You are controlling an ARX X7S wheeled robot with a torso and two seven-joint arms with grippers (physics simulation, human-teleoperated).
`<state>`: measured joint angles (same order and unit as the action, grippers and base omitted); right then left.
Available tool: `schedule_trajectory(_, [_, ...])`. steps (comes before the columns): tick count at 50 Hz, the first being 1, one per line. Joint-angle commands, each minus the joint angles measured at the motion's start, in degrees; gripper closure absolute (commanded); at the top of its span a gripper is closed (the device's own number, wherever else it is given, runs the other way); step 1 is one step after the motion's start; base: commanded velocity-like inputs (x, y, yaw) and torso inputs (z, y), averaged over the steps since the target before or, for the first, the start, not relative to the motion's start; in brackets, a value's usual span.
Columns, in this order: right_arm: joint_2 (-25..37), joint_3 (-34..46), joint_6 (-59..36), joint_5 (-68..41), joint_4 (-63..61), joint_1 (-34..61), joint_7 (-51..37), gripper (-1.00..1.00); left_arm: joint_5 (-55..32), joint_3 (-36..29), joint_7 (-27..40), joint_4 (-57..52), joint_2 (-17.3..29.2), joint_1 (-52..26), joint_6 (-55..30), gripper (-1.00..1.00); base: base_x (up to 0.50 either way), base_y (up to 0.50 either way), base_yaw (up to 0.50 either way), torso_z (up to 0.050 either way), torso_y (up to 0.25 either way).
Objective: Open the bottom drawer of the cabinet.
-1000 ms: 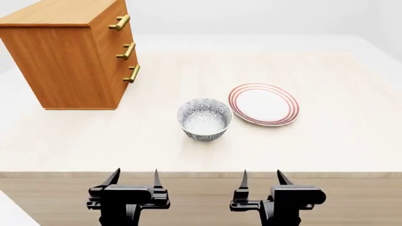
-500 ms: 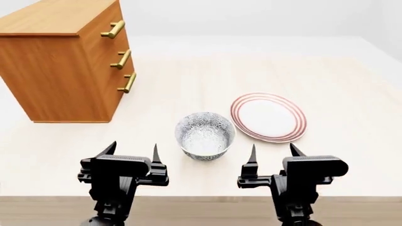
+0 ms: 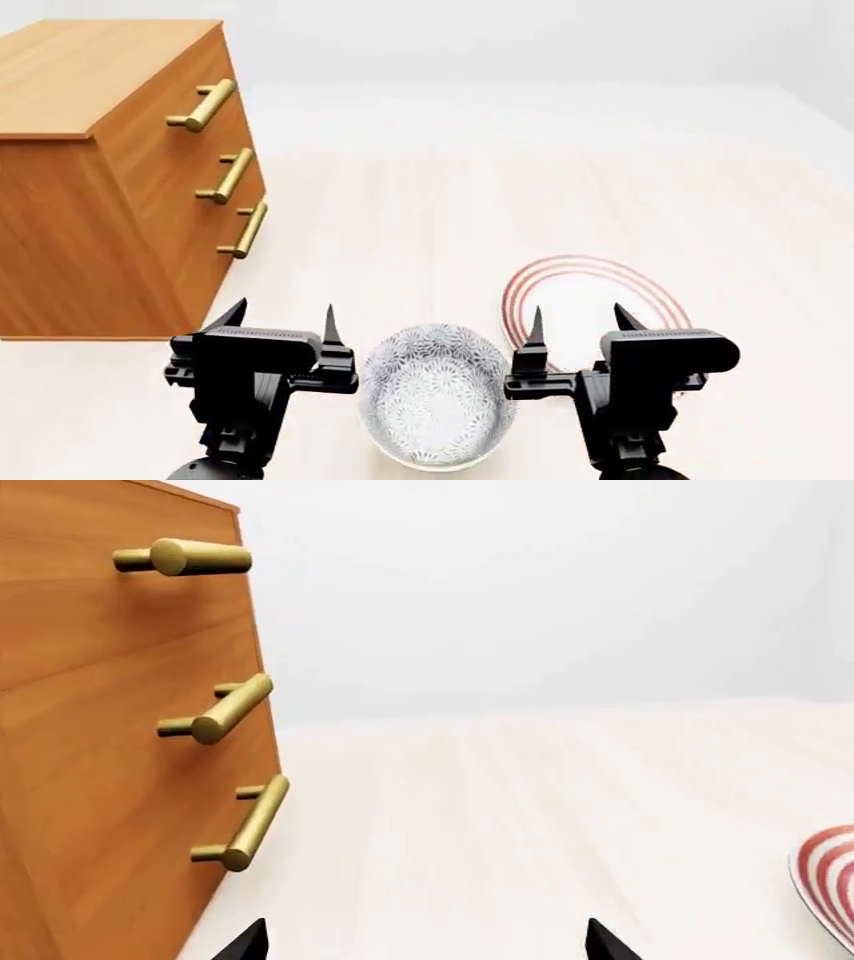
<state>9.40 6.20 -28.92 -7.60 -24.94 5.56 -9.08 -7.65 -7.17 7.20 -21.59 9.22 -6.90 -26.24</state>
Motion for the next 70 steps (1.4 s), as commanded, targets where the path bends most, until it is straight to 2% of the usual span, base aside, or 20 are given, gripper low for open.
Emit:
schedule_trajectory(1, [0.27,0.29,0.6,-0.71,0.91,-0.04,-0.09,-1.0,-0.38,-0.14,0.5,0.35,0.39,-0.01,0.34,-1.0,0.5,0.0,0.0,0.0,0.0])
schedule_trajectory(13, [0.4,0.55,0.8,-1.45,1.49,0.15,-0.36,-1.0,-0.8,-0.38,1.0,0.41,0.73,0.08,0.49,-1.0,0.49,0.0,0.0,0.0,0.001])
schedule_trajectory(27, [1.07,1.52,0.62,-0.95,1.66,0.34,-1.28,-1.0,-1.24,-0.62,1.55,0.57,1.15,0.05,0.67,-1.0,0.0,0.0,0.0,0.0,0.0])
schedule_trajectory(31, [1.15,1.6,0.5,-1.0,1.77,0.52,-1.52,-1.0,-0.52,-1.44,1.78,0.78,1.72,-0.94,-0.74,-1.0,0.0,0.0,0.0,0.0,0.0])
schedule_trajectory(32, [1.16,1.68,0.33,-0.96,1.88,0.66,-1.61,-1.0,2.5,-2.52,4.01,1.61,1.93,-2.61,-2.65,-1.0,0.0,0.0,0.0,0.0,0.0])
schedule_trajectory(35, [1.23,1.8,0.01,-1.01,1.68,0.76,-1.79,-1.0,3.84,-3.64,4.26,2.71,2.61,-5.41,-5.75,-1.0,0.0,0.0,0.0,0.0,0.0])
schedule_trajectory(42, [1.22,1.93,-0.05,-1.2,2.42,1.18,-2.13,-1.0,11.37,-8.0,8.07,9.21,4.11,-11.29,-9.6,-1.0,0.0,0.0,0.0,0.0,0.0])
schedule_trajectory(51, [1.37,2.35,-0.18,-1.29,2.36,1.36,-2.55,-1.0,14.58,-11.19,9.26,17.06,4.81,-13.74,-11.06,-1.0,0.0,0.0,0.0,0.0,0.0])
schedule_trajectory(70, [1.77,2.79,0.41,-1.7,3.01,1.38,-3.18,-1.0,18.39,-15.94,11.46,38.65,3.97,-23.94,-6.59,-1.0,0.0,0.0,0.0,0.0,0.0])
